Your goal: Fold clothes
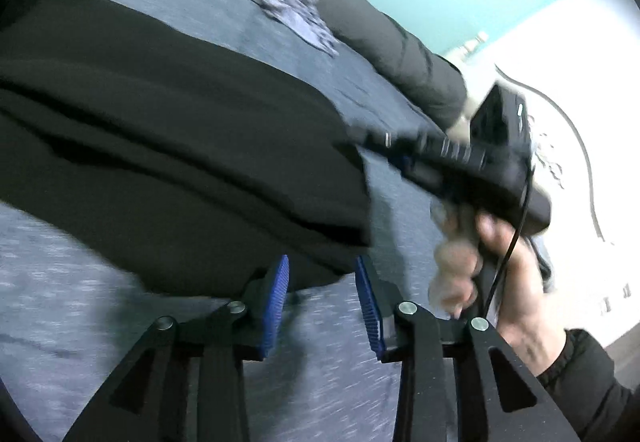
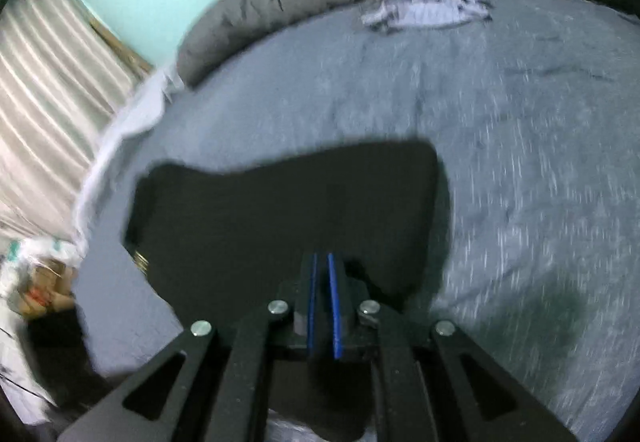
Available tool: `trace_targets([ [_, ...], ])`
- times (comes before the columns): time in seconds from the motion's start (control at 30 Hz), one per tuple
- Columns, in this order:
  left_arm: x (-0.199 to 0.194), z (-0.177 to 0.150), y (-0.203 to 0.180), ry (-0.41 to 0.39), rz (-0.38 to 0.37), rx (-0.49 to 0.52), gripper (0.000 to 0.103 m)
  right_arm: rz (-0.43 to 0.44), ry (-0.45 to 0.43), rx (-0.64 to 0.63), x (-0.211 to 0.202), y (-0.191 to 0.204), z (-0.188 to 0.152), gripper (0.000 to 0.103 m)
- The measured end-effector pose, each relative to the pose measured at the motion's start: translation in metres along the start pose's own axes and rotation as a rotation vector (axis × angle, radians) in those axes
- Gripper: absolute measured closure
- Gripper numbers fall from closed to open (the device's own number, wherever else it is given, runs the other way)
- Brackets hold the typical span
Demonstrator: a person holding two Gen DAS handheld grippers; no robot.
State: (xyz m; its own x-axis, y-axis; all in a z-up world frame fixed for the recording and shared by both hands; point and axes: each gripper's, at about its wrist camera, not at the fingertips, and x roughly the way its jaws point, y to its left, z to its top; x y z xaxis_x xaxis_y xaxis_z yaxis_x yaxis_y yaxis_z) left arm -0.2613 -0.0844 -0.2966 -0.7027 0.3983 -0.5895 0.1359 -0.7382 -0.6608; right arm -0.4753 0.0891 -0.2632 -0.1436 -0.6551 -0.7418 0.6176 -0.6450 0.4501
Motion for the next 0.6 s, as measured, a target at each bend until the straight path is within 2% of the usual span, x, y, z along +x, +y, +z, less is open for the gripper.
trace_targets([
  [0.13,-0.037,0.008,0.036,-0.067,0.049,-0.069,0.065,0.012,-0.061,0.027,-0.018,0.003,-0.022,0.102],
  [0.2,-0.052,0.016,0.053,-0.108,0.071,-0.106,0.065,0.018,-0.091,0.040,-0.026,0.004,-0.032,0.102],
  [0.27,-0.066,0.024,0.068,-0.150,0.107,-0.127,0.063,0.024,-0.121,0.053,-0.035,0.005,-0.043,0.097],
  [0.37,-0.090,0.030,0.098,-0.199,0.170,-0.164,0.052,0.033,-0.167,0.073,-0.048,0.007,-0.059,0.096],
  [0.47,-0.116,0.032,0.133,-0.243,0.194,-0.262,0.047,0.042,-0.212,0.093,-0.062,0.009,-0.075,0.096],
  [0.53,-0.130,0.036,0.150,-0.277,0.219,-0.295,0.040,0.049,-0.226,0.106,-0.067,0.007,-0.083,0.096],
  [0.6,-0.139,0.039,0.164,-0.287,0.223,-0.328,0.025,0.055,-0.236,0.119,-0.070,0.004,-0.091,0.096],
])
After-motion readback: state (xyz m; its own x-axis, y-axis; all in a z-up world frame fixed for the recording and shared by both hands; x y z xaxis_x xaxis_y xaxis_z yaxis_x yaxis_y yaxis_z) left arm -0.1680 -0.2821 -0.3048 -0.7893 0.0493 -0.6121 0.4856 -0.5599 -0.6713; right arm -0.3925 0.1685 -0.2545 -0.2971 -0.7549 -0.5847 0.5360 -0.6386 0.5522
